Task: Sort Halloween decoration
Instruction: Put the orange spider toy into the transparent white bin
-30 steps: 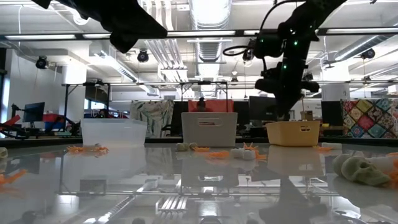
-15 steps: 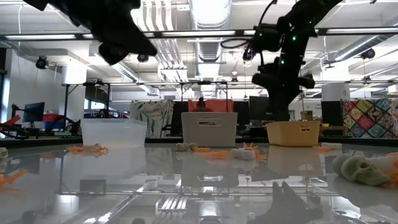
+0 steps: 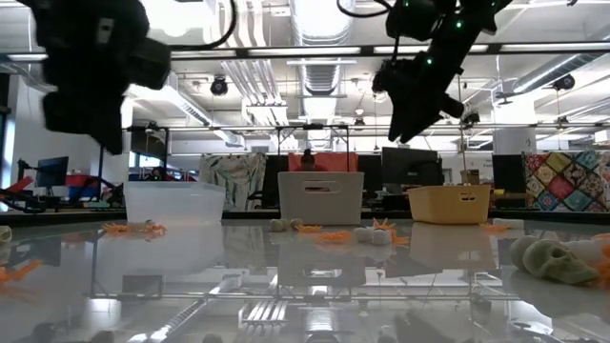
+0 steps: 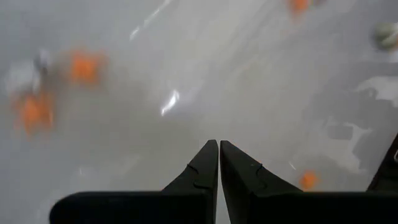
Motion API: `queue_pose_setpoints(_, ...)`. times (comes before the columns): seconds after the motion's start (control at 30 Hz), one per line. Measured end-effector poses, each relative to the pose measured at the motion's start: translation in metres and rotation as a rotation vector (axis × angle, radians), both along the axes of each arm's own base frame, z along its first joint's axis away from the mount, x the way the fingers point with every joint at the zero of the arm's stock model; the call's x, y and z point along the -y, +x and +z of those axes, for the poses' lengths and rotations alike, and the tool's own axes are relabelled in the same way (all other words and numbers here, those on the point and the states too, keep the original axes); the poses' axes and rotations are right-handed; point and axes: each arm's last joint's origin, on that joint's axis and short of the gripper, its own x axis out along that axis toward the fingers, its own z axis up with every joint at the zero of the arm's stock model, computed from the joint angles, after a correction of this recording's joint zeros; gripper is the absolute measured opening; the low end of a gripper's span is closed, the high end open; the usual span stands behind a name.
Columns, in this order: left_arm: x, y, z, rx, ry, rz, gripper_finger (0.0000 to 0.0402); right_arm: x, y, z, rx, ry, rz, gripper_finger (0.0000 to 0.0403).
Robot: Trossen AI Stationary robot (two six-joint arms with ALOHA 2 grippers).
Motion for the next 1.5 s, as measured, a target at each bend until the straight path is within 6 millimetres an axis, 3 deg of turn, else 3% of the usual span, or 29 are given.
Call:
queue_pose_setpoints(0.27,0.018,-0.011,-0.001,-0.067,-0.065,0.027,0.0,-0.011,0.005,0.0,0.006,-0.008,0.043,0.0146)
queue_pose_setpoints(0.57,0.023,-0.015,-0.002,-0.082,-0.04,-0.028,0.0,-0.027,0.01,0.0,0.009,-0.003,0.102,0.0139)
queue_pose_setpoints(0.77,0.03,-0.013,-0.001,0.056,0.288,-0.364,0.0,-0.049,0.014,0.0,0.007,-0.01,0.193,0.0139)
queue_pose_setpoints(1.03,0.026,-0.016,-0.003,0.044,0.548,-0.454,0.0005,-0.071,0.02,0.002,0.041,-0.021,0.279,0.0139)
queue_pose_setpoints(1.2,0.022,-0.021,-0.012,0.019,0.595,-0.433,0.0046,-0.077,0.023,0.003,0.069,-0.035,0.306,0.0139)
queue_pose_setpoints(1.5,0.01,-0.036,-0.043,-0.038,0.691,-0.3,0.0164,-0.077,0.022,-0.003,0.073,-0.06,0.289,0.0139)
